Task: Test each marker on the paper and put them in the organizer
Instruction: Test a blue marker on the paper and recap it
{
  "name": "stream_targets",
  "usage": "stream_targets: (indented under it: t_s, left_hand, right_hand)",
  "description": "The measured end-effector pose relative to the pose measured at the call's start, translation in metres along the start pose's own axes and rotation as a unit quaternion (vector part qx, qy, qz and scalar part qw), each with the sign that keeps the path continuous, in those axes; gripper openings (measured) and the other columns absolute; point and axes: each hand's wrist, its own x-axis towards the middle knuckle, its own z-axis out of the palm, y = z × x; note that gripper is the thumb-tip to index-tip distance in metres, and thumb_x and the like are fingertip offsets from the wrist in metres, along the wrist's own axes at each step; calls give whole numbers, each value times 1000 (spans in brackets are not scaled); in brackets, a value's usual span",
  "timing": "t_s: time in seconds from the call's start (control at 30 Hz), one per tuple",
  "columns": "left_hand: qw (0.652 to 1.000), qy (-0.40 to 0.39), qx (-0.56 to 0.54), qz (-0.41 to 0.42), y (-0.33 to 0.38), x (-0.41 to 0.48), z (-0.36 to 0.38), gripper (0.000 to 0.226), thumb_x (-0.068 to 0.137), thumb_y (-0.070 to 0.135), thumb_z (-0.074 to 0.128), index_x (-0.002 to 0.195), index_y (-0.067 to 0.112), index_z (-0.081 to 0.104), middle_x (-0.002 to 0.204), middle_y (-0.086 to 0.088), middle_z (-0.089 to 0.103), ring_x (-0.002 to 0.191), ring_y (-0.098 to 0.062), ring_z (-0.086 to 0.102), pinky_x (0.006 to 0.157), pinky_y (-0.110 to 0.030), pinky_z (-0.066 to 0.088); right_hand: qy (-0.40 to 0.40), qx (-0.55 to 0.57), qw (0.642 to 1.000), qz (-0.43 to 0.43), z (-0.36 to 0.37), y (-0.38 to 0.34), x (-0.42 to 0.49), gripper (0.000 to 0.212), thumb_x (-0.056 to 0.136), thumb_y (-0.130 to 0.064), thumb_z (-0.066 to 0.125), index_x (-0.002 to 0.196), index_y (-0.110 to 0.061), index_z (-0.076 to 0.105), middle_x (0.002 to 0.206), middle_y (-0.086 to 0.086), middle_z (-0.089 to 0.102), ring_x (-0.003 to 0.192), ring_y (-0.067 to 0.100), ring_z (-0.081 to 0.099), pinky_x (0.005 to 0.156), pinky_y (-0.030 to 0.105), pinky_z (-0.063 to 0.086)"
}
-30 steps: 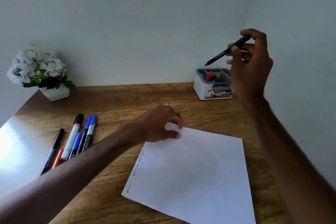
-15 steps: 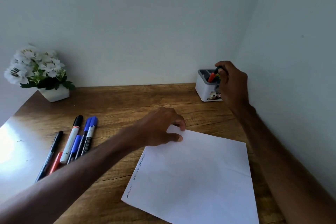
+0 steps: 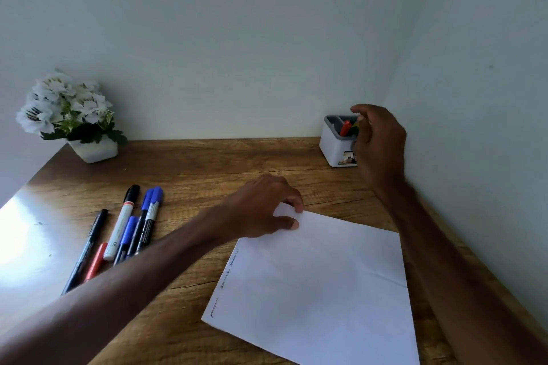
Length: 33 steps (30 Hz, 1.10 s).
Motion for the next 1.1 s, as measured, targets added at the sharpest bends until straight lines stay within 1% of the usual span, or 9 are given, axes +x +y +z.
stream_targets:
  t_s: [0.07,0.2,0.37,0.43,0.57,0.63,0.8,0.93,1.1]
  left_hand:
    - [1000,28,12,5,1,-4,1,29,92,44,66,120,35,67,129,16,61,122,-7,45,101,-28,41]
    - [992,126,12,6,0,-21,-3,18,95,36,65,113,33,68,126,14,63,125,-5,47,104,-29,42]
    - [984,177,28,-23,-25,-65,-28,15,90,16,71,103,23,74,109,8,73,102,-9,65,87,-25,48]
    - [978,198,34,-49,-40,-85,-38,15,88,17,72,101,23,74,106,9,74,98,-10,67,83,-22,44]
    - [976,195,66,-72,-68,-115,-56,23,82,18,78,105,22,74,111,11,71,96,0,48,88,-3,22]
    - [981,163,60,-88,-83,-129,-62,32,82,12,76,111,26,72,115,14,66,98,5,37,89,-5,24]
    - [987,95,42,-127,-118,-154,-69,46,83,9,72,119,36,65,121,24,57,108,-6,43,83,-10,30]
    - [989,63,34,-126,-124,-158,-72,49,82,9,72,121,38,64,123,27,53,112,-3,40,84,-11,30]
    - [995,46,38,-83,-120,-157,-68,45,80,10,72,111,42,70,129,23,59,112,7,36,95,-18,32]
  right_hand:
    - [34,8,999,-40,-5,-18,-6,20,97,3,53,104,-1,71,109,13,72,102,24,68,89,28,54]
    - [14,55,994,-95,-10,-63,-30,20,88,11,59,88,-4,72,98,9,73,95,18,67,84,25,52]
    - [-195,105,970,-102,0,-112,-73,24,86,5,62,82,-14,76,83,-4,75,75,4,64,69,23,53]
    - [-294,112,942,-114,8,-127,-88,24,87,0,65,83,-19,78,84,-9,76,71,-4,61,67,10,48]
    - [-403,111,898,-136,22,-144,-110,21,87,-3,66,89,-21,79,91,-10,77,82,2,67,75,17,55]
    - [-415,105,893,-140,27,-146,-118,22,85,-3,64,88,-19,78,92,-9,76,84,5,67,78,24,57]
    - [-399,128,898,-138,33,-146,-129,25,82,4,64,86,-18,76,88,-9,73,80,4,63,72,13,49]
    - [-393,144,897,-142,39,-152,-134,24,84,2,65,90,-18,76,91,-8,73,84,6,66,74,24,54]
    - [-369,185,904,-117,43,-157,-136,26,86,8,66,90,-15,77,90,-8,74,87,4,67,75,13,53]
